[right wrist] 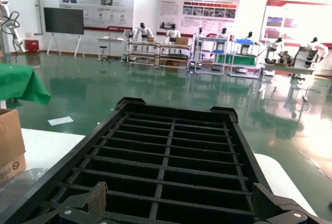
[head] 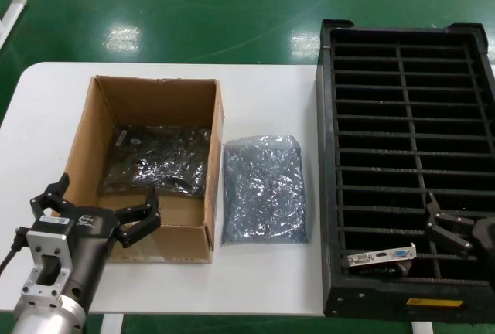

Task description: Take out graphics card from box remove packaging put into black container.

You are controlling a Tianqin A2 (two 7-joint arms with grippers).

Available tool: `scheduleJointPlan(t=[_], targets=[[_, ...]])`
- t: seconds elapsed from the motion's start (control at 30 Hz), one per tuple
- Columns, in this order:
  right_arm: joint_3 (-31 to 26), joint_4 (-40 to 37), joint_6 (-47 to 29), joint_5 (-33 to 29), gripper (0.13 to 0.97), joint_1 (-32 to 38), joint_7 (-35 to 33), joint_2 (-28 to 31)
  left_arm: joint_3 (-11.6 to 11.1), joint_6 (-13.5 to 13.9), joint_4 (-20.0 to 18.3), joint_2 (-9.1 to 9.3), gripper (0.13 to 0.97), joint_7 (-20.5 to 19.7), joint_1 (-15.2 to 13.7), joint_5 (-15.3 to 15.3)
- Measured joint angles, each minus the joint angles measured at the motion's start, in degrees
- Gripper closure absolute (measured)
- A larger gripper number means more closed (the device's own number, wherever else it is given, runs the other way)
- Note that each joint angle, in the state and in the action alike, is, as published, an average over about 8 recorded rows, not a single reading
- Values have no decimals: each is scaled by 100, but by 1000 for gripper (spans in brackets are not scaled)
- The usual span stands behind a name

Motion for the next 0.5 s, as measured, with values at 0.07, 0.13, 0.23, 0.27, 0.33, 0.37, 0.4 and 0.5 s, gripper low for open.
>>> scheduleJointPlan(t=[0.07, 0.13, 0.23, 0.27, 0.33, 0.37, 0.4, 0.5], targets=[[12, 13, 35, 16, 129, -35, -4, -17, -48, 35, 15, 26, 132, -46, 41, 37], [15, 18, 46, 20, 129, -45, -6, -22, -62, 46, 20, 33, 132, -60, 51, 49], [17, 19, 49, 22, 129, -48, -6, -24, -67, 49, 21, 35, 132, -63, 55, 52], [17, 19, 50, 22, 129, -48, -6, -24, -67, 50, 22, 35, 132, -64, 55, 53], [17, 19, 50, 22, 129, -49, -6, -24, -68, 50, 22, 35, 132, -64, 55, 53], [17, 19, 50, 22, 129, -49, -6, -24, -68, 50, 22, 35, 132, -64, 56, 53], [17, 19, 50, 22, 129, -49, -6, -24, -68, 50, 22, 35, 132, -64, 56, 53], [17, 19, 50, 22, 129, -49, -6, -24, -68, 50, 22, 35, 132, -64, 56, 53]])
